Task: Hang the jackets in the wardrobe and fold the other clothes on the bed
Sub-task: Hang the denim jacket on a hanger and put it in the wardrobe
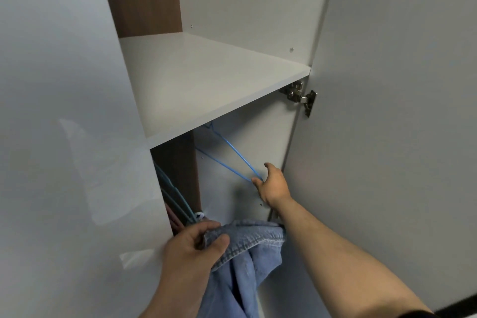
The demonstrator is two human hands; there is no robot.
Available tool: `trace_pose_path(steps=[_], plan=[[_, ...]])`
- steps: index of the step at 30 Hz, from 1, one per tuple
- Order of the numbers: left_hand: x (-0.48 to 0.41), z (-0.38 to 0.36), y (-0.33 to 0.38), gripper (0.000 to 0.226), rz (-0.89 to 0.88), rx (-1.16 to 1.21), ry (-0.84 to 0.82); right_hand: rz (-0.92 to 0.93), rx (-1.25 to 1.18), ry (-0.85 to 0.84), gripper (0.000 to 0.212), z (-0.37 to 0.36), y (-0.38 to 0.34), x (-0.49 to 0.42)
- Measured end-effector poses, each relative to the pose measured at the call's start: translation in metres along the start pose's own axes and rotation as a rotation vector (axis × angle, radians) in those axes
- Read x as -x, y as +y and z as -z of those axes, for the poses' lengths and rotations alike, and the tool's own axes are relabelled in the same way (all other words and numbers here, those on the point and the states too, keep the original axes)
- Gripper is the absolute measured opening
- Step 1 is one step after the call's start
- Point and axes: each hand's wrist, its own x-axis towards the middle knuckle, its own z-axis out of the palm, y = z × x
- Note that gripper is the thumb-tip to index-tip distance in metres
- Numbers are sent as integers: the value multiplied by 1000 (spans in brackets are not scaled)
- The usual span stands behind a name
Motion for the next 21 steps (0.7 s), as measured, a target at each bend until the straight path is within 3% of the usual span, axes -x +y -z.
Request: trace_pose_path(steps=[4,10,14,17,21], plan=[[-2,0,-2,34,21,-9,25,-74,25,-109,60,-6,1,-10],[-3,0,-2,38,5,-65,19,-143,-66,-123,47,-19,8,-18],[-4,3,-4,28,24,-104,29,-117,-171,-129,10,-28,11,-16],[-3,5,-2,29,31,-112,14,-110,-215,-154,25,-33,10,-9],[-1,7,-2,28,3,-115,-4,-127,-535,-292,22,-28,5,8]])
